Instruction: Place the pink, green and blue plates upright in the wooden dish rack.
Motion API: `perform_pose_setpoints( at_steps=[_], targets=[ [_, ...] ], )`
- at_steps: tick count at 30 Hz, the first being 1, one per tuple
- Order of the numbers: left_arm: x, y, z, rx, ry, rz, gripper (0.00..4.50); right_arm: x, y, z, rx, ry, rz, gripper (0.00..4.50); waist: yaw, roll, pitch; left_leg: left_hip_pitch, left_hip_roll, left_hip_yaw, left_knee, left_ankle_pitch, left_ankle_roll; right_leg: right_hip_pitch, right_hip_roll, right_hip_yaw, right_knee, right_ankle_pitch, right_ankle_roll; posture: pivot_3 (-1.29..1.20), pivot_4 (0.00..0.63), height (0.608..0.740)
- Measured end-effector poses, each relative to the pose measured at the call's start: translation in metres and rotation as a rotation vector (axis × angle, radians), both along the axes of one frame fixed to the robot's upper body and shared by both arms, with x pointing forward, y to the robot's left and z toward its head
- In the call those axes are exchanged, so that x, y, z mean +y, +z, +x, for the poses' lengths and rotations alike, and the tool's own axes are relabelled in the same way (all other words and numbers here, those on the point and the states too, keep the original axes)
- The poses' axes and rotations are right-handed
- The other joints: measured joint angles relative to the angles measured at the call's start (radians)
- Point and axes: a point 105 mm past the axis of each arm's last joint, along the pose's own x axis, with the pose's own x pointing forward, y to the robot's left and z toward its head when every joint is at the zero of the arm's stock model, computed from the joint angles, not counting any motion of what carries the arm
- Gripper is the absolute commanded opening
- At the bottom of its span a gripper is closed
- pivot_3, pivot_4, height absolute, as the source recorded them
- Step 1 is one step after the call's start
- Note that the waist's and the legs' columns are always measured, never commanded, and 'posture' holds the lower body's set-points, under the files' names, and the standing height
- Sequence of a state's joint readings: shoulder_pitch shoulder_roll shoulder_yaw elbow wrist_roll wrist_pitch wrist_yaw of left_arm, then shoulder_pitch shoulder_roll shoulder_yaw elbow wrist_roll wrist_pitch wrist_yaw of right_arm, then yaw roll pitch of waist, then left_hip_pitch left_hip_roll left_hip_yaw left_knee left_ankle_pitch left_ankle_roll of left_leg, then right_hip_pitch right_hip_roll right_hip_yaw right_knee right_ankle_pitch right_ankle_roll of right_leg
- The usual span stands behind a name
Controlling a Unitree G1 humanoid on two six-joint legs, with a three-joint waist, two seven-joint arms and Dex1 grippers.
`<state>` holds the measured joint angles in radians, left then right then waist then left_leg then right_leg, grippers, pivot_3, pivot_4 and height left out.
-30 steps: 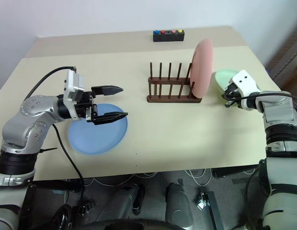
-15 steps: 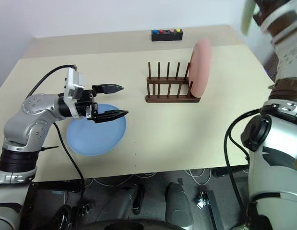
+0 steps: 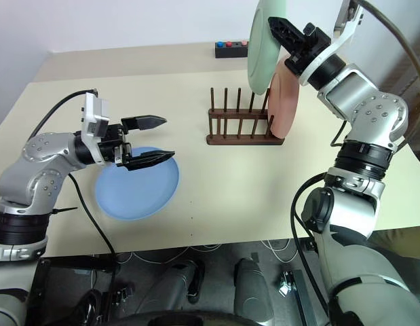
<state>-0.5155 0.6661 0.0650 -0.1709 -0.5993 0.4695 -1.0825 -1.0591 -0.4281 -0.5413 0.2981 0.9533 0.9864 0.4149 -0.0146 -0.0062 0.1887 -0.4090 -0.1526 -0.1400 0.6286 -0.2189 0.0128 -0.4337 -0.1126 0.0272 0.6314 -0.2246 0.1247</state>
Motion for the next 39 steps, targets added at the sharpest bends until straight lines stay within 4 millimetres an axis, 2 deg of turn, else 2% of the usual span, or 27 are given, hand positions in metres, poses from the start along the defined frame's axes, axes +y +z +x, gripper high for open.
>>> perform_pose_setpoints(
  at_steps=[2,6,13,22,27,30,34,39],
  targets=[
    [0.0,0.0,0.0,0.0,0.001,0.0,4.5,0.002,-0.001,-0.004,0.003,0.011,-0.009,0.05,0.0,0.0,0.0,0.0,0.0,0.0,0.0,0.0,0.0,0.0,0.0,0.0,0.0,0.0,0.0,0.0,0.15,0.74],
    [0.0,0.0,0.0,0.0,0.001,0.0,4.5,0.002,-0.016,-0.006,0.054,0.028,-0.015,0.05,-0.001,0.0,0.0,0.0,0.0,0.0,0.0,0.0,0.0,0.0,0.0,0.0,0.0,0.0,0.0,0.0,0.15,0.74],
    [0.0,0.0,0.0,0.001,-0.002,0.0,4.5,0.006,-0.017,-0.012,0.062,0.039,-0.002,0.05,-0.002,0.0,0.0,0.0,0.0,0.0,0.0,0.0,0.0,0.0,0.0,0.0,0.0,0.0,0.0,0.0,0.15,0.74],
    [0.001,-0.001,0.001,0.006,0.002,-0.005,4.5,0.008,-0.044,-0.007,0.143,0.032,-0.026,0.05,-0.003,0.0,0.0,0.0,0.001,0.0,0.0,0.0,0.0,0.0,0.0,0.0,0.0,0.0,0.0,0.0,0.15,0.74],
    [0.001,0.0,0.001,0.006,0.003,-0.004,4.5,0.013,-0.066,-0.004,0.197,0.019,-0.092,0.05,-0.002,0.0,0.0,0.0,0.001,0.0,0.0,0.0,0.0,0.0,0.0,0.0,0.0,0.0,0.0,0.0,0.15,0.74],
    [0.001,0.0,0.001,0.005,0.003,-0.004,4.5,0.014,-0.07,-0.003,0.197,0.016,-0.113,0.05,-0.002,0.0,0.0,0.0,0.001,0.0,0.0,0.0,0.0,0.0,0.0,0.0,0.0,0.0,0.0,0.0,0.15,0.74],
    [0.001,0.0,0.001,0.003,0.003,-0.004,4.5,0.014,-0.07,-0.004,0.182,0.031,-0.113,1.42,-0.002,0.0,0.0,0.0,0.001,0.0,0.0,0.0,0.0,0.0,0.0,0.0,0.0,0.0,0.0,0.0,0.15,0.74],
    [0.001,0.0,0.001,0.001,0.003,-0.004,4.5,0.016,-0.067,-0.007,0.158,0.037,-0.146,3.95,-0.002,0.0,0.0,0.0,0.001,0.0,0.0,0.0,0.0,0.0,0.0,0.0,0.0,0.0,0.0,0.0,0.15,0.74]
  ],
)
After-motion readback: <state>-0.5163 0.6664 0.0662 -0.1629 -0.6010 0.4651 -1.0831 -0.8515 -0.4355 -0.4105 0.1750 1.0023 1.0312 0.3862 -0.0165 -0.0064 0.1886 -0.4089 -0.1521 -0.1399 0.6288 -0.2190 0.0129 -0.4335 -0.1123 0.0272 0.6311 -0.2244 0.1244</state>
